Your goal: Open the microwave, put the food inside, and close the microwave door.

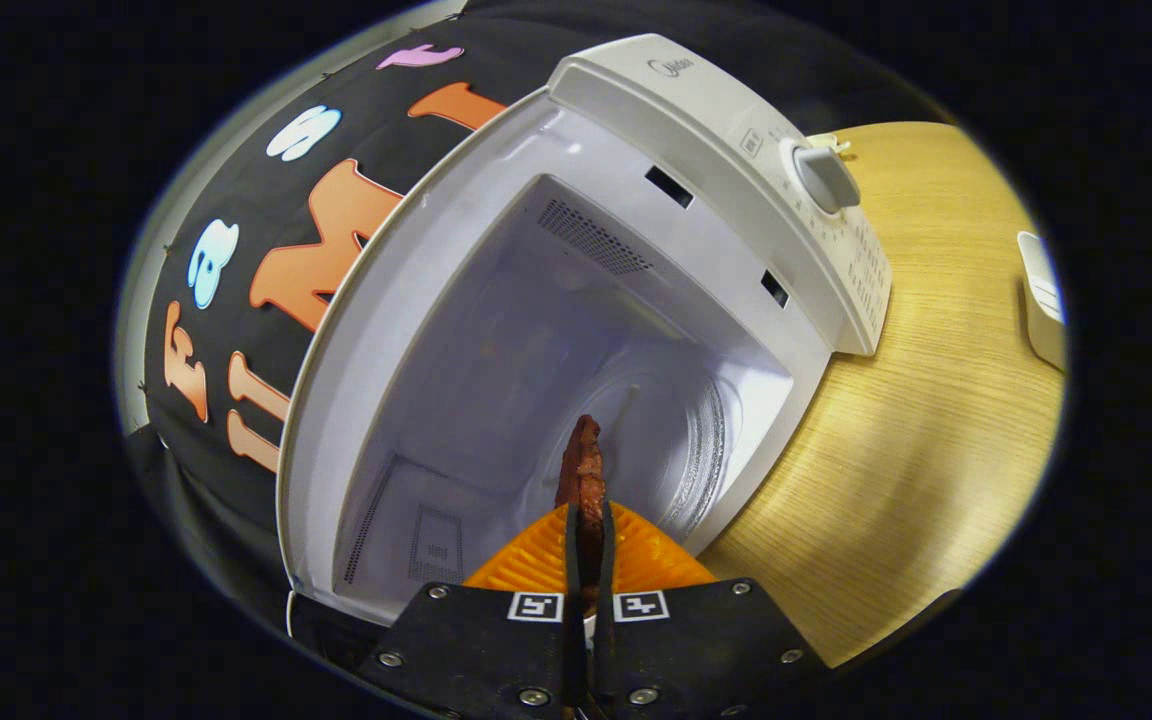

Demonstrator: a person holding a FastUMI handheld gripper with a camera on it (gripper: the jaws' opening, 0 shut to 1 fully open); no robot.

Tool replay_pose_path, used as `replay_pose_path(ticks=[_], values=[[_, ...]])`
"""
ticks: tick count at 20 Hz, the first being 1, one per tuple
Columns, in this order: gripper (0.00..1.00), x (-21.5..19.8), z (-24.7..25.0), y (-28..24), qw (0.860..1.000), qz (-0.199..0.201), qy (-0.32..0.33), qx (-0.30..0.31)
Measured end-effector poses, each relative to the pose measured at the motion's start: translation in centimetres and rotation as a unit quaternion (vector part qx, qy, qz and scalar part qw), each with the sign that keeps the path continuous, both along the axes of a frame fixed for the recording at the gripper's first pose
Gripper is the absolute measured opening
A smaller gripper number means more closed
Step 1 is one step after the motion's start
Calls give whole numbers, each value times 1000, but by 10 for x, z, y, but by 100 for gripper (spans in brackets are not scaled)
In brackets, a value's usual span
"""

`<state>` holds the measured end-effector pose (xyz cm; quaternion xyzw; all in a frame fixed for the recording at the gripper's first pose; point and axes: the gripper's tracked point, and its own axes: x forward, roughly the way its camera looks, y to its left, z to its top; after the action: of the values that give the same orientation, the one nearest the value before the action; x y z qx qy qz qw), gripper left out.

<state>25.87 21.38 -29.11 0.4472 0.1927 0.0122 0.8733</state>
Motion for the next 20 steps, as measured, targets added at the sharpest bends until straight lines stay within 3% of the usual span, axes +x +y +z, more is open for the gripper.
replay_pose_path(ticks=[4, 8, 9, 10, 11, 13, 16, 17, 20], values=[[5, 13, -14, 13, 1000, 1, 12, -3], [13, 12, -6, 22, 1000, 20, -3, -17], [28, 12, -3, 20, 999, 19, -7, -27], [36, 9, -1, 16, 999, 16, -15, -33], [52, 9, 3, 13, 999, 14, -21, -38], [68, 4, 6, 8, 998, 18, -21, -51], [85, -16, 14, -5, 994, 24, -26, -100], [95, -24, 18, -7, 992, 27, -31, -116], [98, -55, 40, -19, 985, 32, -50, -165]])
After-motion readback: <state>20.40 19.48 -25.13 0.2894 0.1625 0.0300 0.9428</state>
